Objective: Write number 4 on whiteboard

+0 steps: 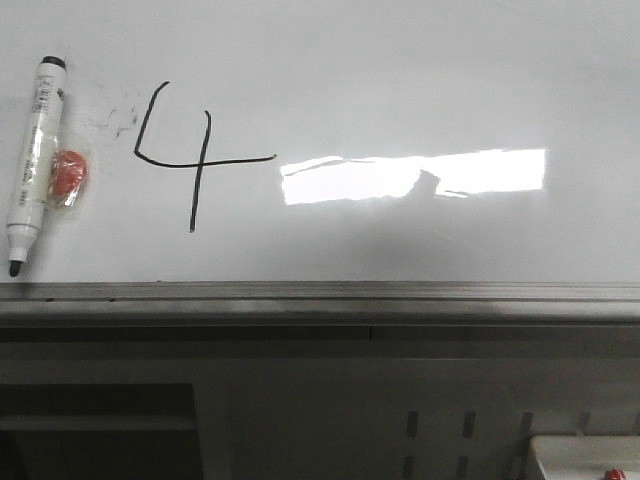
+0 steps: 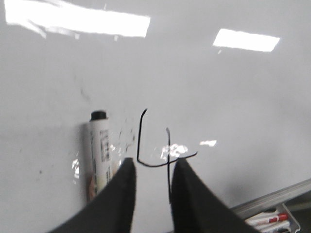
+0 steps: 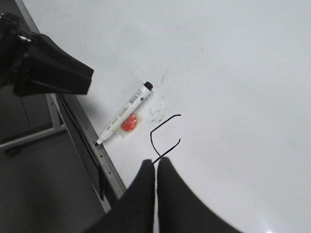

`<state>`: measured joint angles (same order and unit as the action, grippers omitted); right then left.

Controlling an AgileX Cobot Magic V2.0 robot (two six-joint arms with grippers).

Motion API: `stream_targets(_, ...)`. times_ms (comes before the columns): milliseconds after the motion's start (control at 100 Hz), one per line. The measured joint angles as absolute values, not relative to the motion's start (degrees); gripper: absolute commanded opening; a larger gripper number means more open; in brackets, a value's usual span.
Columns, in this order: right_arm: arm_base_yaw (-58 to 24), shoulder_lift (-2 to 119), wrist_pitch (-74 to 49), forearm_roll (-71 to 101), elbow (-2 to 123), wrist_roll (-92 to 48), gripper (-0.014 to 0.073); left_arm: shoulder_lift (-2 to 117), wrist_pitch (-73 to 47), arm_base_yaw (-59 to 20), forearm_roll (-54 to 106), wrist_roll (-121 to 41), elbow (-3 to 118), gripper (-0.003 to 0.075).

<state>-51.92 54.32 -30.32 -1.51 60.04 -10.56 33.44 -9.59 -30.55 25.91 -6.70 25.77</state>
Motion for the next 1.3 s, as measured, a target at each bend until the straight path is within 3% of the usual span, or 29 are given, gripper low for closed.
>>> stream_targets(340,-51.9,26.7,-14.8,-1.5,34.0,-10.6,-0.0062,10.2,-13.3,-30.6,11.5,-6.7,21.6,-0.002)
stream_targets(600,-51.9,9.1,-12.7,-1.5,19.5,-10.6,-0.0066,1.8,-16.6,-30.6,4.0,-6.7,17.7,-0.002)
stream_targets(1300,-51.9,5.2,-13.0,-1.5,16.0,-10.6,-0.0066,1.7,-17.1,-30.2,3.3,-6.8,16.3,-0.002)
